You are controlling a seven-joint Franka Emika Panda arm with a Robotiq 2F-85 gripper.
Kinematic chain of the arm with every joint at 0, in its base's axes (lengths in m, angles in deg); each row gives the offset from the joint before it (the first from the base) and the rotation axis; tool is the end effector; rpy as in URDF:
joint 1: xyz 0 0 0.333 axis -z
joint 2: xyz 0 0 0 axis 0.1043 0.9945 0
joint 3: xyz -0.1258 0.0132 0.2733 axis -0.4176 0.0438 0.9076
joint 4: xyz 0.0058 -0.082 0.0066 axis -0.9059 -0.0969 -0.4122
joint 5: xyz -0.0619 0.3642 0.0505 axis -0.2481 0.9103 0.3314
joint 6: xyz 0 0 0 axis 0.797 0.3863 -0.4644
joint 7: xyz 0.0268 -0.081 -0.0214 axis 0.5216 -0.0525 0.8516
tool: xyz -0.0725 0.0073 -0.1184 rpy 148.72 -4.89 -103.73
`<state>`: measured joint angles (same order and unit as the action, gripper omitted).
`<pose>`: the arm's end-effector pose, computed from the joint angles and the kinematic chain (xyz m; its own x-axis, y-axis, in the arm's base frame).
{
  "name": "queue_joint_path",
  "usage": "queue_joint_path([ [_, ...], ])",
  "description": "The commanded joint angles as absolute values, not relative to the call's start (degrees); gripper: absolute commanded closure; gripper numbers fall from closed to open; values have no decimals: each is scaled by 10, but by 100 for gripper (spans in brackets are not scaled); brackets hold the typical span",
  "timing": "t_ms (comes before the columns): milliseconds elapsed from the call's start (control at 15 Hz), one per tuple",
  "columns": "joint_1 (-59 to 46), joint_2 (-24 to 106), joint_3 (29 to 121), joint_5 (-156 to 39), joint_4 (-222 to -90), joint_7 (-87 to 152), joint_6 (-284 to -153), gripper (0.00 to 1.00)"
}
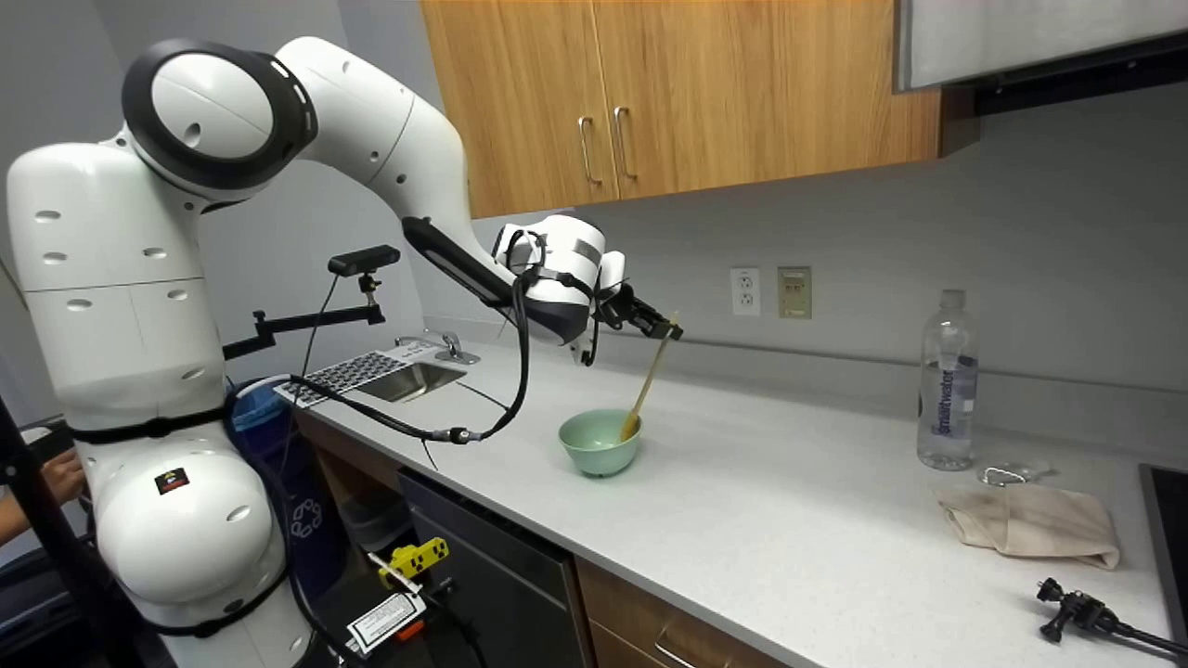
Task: Use the wooden spoon to mix the contents of the bowl
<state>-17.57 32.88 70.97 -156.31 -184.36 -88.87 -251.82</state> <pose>0.5678 0.0923 0.3507 0.4932 -0.3632 0.7905 -0.3418 -0.9165 -0.2079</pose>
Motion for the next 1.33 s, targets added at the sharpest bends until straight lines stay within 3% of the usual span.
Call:
queue_joint_path([
  [0,-181,318,714,-1604,-1839,-932,-2497,96],
  [667,-166,332,711,-1378,-1916,-727,-2597,96],
  [1267,-185,320,712,-1597,-1854,-870,-2489,96],
])
